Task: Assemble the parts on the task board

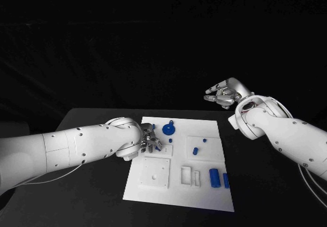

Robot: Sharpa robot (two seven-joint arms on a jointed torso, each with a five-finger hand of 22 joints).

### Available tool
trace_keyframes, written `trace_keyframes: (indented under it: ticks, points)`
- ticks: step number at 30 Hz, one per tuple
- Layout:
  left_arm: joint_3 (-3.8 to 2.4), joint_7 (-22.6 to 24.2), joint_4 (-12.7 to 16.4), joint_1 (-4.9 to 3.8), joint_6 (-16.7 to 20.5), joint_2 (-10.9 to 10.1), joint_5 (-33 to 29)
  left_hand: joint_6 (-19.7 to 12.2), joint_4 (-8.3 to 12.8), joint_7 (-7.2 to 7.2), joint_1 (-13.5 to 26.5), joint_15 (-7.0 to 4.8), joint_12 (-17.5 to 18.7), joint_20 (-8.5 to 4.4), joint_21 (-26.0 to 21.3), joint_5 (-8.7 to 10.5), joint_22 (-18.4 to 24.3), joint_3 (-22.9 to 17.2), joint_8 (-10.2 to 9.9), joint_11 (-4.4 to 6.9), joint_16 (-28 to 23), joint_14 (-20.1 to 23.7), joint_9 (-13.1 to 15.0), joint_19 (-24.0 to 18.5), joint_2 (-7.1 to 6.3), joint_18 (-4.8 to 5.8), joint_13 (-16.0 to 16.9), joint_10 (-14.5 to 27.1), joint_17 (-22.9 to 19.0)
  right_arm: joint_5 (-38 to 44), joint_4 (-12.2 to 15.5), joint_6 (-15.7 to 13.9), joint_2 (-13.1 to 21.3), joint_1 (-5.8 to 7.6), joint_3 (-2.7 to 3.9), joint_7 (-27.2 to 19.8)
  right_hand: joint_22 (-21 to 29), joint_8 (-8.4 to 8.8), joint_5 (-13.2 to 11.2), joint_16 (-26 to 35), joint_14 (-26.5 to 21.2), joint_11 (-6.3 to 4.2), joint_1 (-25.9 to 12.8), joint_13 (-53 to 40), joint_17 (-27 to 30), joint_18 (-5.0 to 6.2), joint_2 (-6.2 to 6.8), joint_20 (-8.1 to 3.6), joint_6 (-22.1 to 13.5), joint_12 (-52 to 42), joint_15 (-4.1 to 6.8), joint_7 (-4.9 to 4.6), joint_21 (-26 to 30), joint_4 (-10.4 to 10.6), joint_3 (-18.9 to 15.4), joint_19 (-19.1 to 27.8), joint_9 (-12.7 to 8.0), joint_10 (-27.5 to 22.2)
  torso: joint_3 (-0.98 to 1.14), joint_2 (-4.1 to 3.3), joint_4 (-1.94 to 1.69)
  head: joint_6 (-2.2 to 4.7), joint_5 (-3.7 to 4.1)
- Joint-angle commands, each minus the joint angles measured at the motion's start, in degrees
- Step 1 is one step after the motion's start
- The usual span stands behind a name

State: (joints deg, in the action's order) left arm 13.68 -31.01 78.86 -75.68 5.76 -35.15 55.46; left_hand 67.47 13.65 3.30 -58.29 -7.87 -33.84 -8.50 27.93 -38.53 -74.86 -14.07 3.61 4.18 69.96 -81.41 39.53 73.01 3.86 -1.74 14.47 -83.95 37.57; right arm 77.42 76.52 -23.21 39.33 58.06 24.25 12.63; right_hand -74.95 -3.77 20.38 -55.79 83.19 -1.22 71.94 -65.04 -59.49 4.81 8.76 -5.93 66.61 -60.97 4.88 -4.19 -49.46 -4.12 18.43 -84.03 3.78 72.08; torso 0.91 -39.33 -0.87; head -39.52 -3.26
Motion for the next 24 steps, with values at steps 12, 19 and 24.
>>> trace_keyframes:
  ticks: [12, 19, 24]
  points:
    - [0.2, -1.4, -0.01, 0.25, -3.63, 0.07, 0.04, 8.45, -0.12, -5.52, -0.78, 0.02, -0.26, -0.01, -0.72, 0.24, -0.51, -0.18, 0.14, 0.47, 0.44, -0.21, 20.1, 0.45, 0.15, 0.47, 0.11, -2.91, -0.17, 0.1, -0.2, 1.0, -0.21, 0.0, 0.03, -0.15, -5.93, 0.2, 0.5, 0.14, -0.2, -0.06, -0.58, 0.03, -0.04, -0.09, -0.11, -0.06, -0.34, 0.2, 0.07, -0.14, 0.13, -0.06, -0.21, -1.89, -0.01, -0.28, 0.06, -0.01, 0.03, -0.15, -0.04]
    - [0.2, -1.59, -0.25, 0.25, -4.36, 0.2, 0.04, 8.49, -0.39, -5.51, -1.21, 0.03, -0.31, -0.01, -1.09, 1.64, -0.76, 0.1, 0.13, 0.45, 0.49, -0.18, 19.81, 0.6, 0.3, 0.53, 0.15, -2.91, -0.46, 0.11, -0.26, 1.04, -0.26, 0.0, 0.03, -0.16, -5.93, 0.2, 0.5, 0.14, -0.2, -0.06, -0.58, 0.03, -0.04, -0.09, -0.11, -0.06, -0.34, 0.2, 0.07, -0.14, 0.13, -0.06, -0.21, -1.89, -0.01, -0.28, 0.07, 0.01, 0.02, -0.11, -0.04]
    - [0.2, -1.65, -0.38, 0.25, -4.9, 0.3, 0.04, 8.65, -0.76, -5.5, -1.79, 0.05, -0.39, 0.02, -1.31, 4.77, -0.84, 0.48, 0.1, 0.44, 0.68, -0.23, 19.08, 0.69, 0.91, 0.58, 0.21, -2.9, -0.37, 0.11, -0.31, 1.05, -0.28, 0.0, 0.03, -0.16, -5.92, 0.21, 0.62, 0.2, -0.21, -0.08, -0.65, 0.05, -0.01, -0.09, -0.14, -0.07, -0.28, 0.18, 0.08, -0.11, 0.22, -0.1, -0.2, -1.89, -0.02, -0.29, 0.06, -0.01, 0.03, -0.11, -0.05]
